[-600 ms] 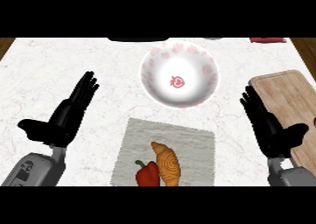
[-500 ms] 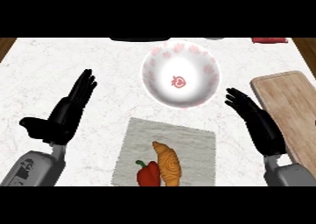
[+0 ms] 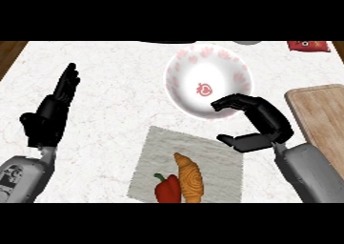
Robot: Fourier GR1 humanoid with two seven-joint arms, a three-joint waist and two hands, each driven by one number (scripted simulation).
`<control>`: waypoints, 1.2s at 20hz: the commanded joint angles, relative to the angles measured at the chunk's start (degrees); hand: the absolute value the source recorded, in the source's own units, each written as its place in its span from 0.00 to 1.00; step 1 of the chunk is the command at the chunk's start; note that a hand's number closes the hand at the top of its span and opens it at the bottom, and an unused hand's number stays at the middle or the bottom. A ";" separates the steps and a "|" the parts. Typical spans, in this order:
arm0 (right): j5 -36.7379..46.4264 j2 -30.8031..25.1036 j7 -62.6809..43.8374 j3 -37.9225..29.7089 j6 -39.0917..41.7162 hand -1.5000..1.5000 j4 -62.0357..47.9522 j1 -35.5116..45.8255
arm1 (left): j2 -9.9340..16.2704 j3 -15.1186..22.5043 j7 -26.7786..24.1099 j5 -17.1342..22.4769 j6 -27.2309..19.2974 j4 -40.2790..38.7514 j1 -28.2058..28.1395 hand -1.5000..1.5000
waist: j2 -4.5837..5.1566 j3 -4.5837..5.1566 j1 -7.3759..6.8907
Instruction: Pick the croissant from the placemat and place it in the bowl
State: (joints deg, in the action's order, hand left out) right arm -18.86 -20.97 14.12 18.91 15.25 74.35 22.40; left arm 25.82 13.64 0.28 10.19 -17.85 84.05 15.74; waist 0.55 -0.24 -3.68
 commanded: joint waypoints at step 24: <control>29.97 0.86 -9.18 18.93 26.20 0.00 7.94 22.27 | 1.56 -5.22 5.09 -3.70 0.29 2.99 -2.81 0.50 | -0.71 0.27 3.46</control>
State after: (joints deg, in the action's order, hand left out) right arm 9.71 -22.78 9.73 36.21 38.11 79.43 44.71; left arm 26.39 10.42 5.24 5.70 -19.60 86.47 13.90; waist -0.10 0.04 -0.42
